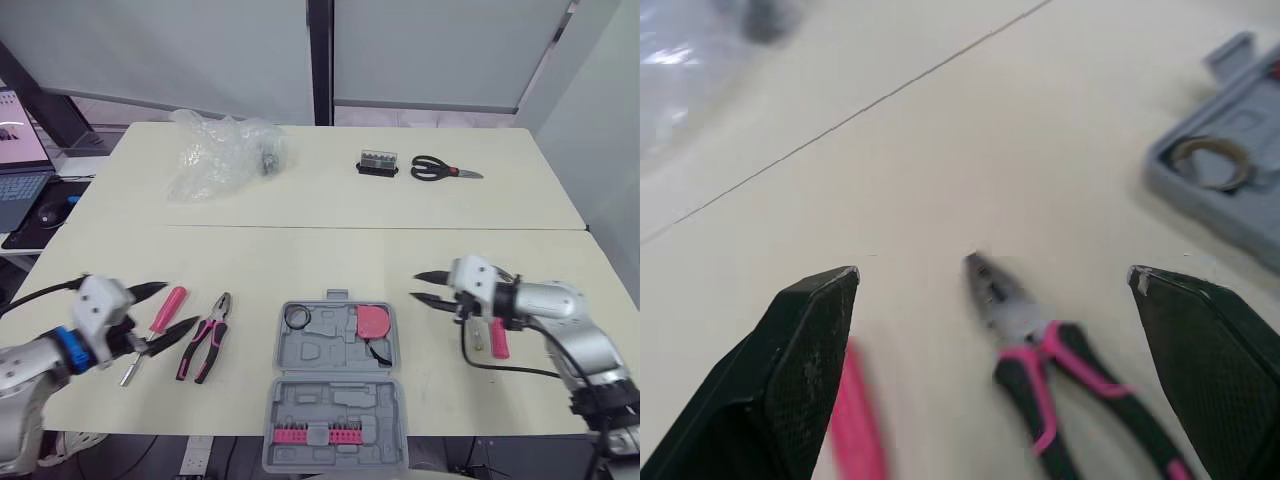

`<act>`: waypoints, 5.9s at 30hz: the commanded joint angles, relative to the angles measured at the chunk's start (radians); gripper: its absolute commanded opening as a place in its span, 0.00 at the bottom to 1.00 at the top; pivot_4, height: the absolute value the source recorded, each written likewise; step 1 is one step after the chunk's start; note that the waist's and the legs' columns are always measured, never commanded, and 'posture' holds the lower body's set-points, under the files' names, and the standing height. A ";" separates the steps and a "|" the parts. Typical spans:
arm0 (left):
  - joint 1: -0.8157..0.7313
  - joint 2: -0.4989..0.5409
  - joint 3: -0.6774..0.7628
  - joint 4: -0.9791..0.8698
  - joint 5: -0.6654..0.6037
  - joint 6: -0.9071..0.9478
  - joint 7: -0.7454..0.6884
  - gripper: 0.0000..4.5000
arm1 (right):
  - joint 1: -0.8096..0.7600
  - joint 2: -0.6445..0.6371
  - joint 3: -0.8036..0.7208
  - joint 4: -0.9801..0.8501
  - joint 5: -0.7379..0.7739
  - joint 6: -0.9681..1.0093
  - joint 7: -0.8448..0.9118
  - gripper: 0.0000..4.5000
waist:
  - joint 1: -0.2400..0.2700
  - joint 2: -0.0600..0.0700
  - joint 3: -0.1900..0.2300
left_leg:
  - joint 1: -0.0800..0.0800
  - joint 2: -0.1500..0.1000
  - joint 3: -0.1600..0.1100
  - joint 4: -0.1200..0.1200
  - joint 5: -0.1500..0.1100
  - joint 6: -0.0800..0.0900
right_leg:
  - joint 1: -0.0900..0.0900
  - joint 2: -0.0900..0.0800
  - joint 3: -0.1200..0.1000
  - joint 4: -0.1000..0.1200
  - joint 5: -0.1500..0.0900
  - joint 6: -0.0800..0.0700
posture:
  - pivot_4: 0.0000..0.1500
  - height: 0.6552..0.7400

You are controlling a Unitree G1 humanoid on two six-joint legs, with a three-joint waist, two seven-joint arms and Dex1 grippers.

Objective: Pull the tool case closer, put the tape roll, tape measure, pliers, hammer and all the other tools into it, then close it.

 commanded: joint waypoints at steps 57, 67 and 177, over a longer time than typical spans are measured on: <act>0.159 -0.374 -0.114 -0.431 0.012 0.384 0.551 1.00 | -0.228 -0.099 0.143 -0.291 0.260 0.247 0.268 0.99 | 0.003 -0.007 -0.004 | 0.007 0.000 0.001 -0.012 0.000 -0.001 | 0.008 0.000 0.000 -0.014 0.001 0.000 | 1.00 1.00; 0.014 -0.357 -0.256 -0.329 0.071 0.520 0.588 1.00 | -0.202 -0.095 0.155 -0.307 0.250 0.240 0.258 0.99 | 0.001 -0.007 -0.004 | 0.007 0.000 0.000 -0.012 0.000 -0.001 | 0.008 0.000 0.000 -0.014 0.001 0.001 | 1.00 1.00; -0.270 0.208 -0.465 -0.307 0.083 0.090 -0.386 1.00 | -0.312 -0.039 0.483 -0.596 -0.031 0.706 0.012 0.28 | 0.000 -0.002 -0.003 | -0.002 0.001 -0.001 0.000 0.000 0.000 | -0.002 0.002 0.000 0.000 0.002 0.001 | 1.00 1.00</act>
